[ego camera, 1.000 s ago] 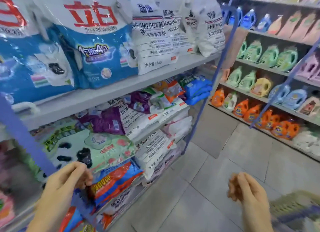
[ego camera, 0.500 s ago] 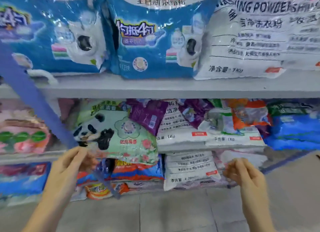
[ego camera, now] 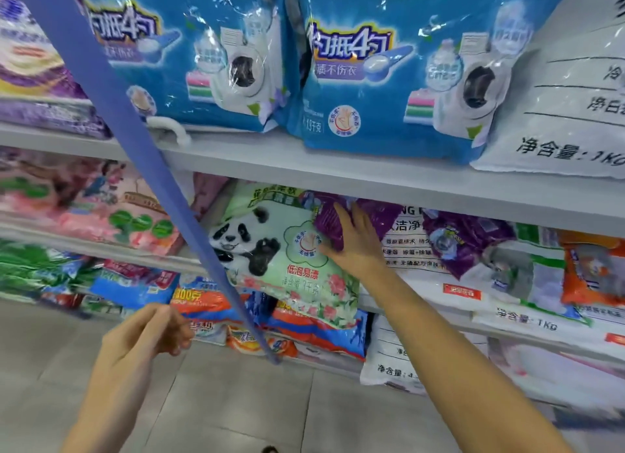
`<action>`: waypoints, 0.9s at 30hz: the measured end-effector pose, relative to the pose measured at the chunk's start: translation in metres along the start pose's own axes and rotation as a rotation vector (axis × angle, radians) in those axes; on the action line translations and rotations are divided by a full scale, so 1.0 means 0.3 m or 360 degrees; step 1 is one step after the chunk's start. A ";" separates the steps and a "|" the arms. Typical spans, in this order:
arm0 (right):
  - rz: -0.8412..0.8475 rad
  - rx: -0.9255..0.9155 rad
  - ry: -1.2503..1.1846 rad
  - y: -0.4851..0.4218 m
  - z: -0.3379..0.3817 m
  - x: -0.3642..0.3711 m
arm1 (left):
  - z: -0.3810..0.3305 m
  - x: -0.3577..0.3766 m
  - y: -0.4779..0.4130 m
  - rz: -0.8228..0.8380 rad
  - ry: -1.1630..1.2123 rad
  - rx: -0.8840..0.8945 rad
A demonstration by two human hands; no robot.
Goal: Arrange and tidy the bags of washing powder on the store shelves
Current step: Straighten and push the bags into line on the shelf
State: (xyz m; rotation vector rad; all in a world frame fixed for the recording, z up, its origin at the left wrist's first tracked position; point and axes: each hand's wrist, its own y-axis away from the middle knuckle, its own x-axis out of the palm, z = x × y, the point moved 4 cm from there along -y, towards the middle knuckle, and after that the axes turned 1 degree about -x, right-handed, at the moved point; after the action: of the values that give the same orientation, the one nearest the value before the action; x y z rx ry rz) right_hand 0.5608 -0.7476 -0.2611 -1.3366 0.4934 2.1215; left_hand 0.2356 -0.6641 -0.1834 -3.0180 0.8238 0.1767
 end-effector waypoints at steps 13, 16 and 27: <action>-0.0473 -0.0075 -0.0557 0.139 -0.019 -0.217 | 0.039 0.082 -0.009 0.0254 -0.0158 0.0015; -0.0162 -0.0012 -0.1507 0.279 0.013 -0.247 | 0.048 0.153 -0.009 0.0440 -0.0245 -0.0023; 0.0349 0.0301 -0.2495 0.539 0.169 -0.322 | -0.082 0.353 0.000 0.0713 0.0653 -0.0155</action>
State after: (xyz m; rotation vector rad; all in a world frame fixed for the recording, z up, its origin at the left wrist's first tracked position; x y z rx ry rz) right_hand 0.4536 -0.8682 -0.1514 0.6696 0.1139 2.4475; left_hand 0.3288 -0.7186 -0.1706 -2.9437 1.5569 -0.4292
